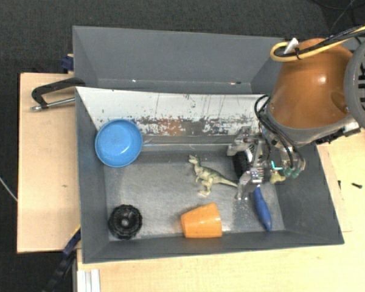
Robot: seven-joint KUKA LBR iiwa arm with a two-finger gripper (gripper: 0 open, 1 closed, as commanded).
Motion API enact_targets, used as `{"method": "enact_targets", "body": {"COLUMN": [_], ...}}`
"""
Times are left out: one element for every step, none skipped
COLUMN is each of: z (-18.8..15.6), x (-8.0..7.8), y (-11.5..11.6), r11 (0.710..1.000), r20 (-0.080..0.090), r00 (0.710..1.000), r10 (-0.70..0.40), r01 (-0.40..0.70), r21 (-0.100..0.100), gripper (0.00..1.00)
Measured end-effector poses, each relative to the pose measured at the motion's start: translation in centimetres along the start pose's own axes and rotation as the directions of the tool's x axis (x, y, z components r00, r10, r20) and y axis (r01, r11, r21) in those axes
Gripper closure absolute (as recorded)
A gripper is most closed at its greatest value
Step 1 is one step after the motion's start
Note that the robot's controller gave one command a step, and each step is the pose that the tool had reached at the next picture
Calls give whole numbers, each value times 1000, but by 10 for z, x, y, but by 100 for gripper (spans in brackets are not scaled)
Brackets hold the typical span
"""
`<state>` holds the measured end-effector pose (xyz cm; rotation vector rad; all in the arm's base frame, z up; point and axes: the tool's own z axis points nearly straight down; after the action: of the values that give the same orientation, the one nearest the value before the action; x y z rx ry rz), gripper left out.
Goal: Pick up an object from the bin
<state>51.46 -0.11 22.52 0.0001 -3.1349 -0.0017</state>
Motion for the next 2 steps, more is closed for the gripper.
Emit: {"method": "enact_targets", "body": {"z": [153,150], "x": [-25,-26], "y": [-2,-2], "r11": [1000,1000], "r20": [23,27], "r00": [1000,1000], "r10": [-3,-4], "r01": [3,4], "r21": [1,0], "gripper": [0,100]}}
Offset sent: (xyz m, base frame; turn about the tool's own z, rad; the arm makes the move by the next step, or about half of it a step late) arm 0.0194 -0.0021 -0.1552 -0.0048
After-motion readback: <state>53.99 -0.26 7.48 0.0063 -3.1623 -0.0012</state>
